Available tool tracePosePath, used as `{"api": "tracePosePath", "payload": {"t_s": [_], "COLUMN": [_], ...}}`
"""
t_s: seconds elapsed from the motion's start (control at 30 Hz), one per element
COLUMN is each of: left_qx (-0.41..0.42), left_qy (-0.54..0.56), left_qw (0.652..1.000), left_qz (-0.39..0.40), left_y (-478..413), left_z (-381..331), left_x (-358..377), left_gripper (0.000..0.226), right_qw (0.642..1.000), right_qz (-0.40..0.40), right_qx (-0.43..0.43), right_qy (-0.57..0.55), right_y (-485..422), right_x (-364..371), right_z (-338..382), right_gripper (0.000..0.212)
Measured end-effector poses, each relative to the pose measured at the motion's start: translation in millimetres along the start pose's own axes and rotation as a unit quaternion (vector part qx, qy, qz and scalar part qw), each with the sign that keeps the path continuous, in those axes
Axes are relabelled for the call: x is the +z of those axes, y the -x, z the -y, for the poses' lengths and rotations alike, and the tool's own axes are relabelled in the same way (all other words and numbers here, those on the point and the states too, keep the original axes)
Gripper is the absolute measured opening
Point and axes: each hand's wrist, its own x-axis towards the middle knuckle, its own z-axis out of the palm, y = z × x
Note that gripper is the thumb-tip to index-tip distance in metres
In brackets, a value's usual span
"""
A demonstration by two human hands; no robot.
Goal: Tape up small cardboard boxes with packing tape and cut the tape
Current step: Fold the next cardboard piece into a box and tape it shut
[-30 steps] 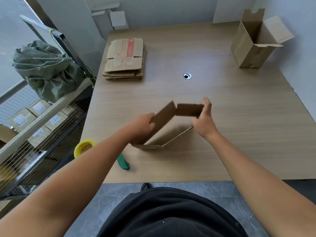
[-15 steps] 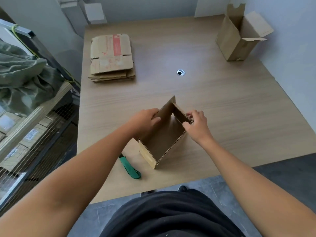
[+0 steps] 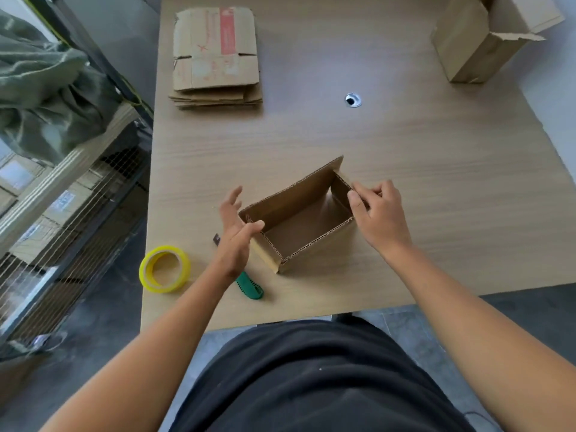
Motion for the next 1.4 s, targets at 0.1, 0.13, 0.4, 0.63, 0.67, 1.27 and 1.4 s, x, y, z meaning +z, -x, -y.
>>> {"api": "tracePosePath", "payload": {"t_s": [0.1, 0.13, 0.4, 0.63, 0.67, 1.27, 1.4], "left_qx": [0.032, 0.035, 0.052, -0.016, 0.006, -0.097, -0.158], "left_qy": [-0.083, -0.115, -0.229, -0.315, -0.391, -0.071, 0.045], "left_qw": [0.996, 0.992, 0.964, 0.949, 0.920, 0.977, 0.978], "left_qz": [-0.022, -0.042, -0.124, -0.010, -0.019, -0.175, -0.132], "left_y": [-5, -11, -53, -8, 0, -20, -24], "left_z": [10, 11, -9, -19, -12, 11, 18], "left_x": [13, 18, 32, 23, 30, 65, 58], "left_gripper": [0.082, 0.084, 0.031, 0.045, 0.055, 0.037, 0.081], "right_qw": [0.995, 0.989, 0.962, 0.966, 0.965, 0.976, 0.955], "right_qz": [0.054, 0.097, 0.164, 0.145, 0.138, 0.171, 0.164], "right_qx": [-0.065, -0.096, -0.207, -0.115, -0.117, -0.012, 0.093], "right_qy": [-0.044, -0.056, -0.067, -0.181, -0.188, -0.131, -0.228], "right_y": [-4, -7, -44, -42, -41, -39, -29], "right_x": [-2, -4, -8, 5, 5, 21, 21], "right_z": [-12, -18, -39, -47, -48, -32, -36], "right_gripper": [0.059, 0.061, 0.057, 0.087, 0.088, 0.059, 0.073]}}
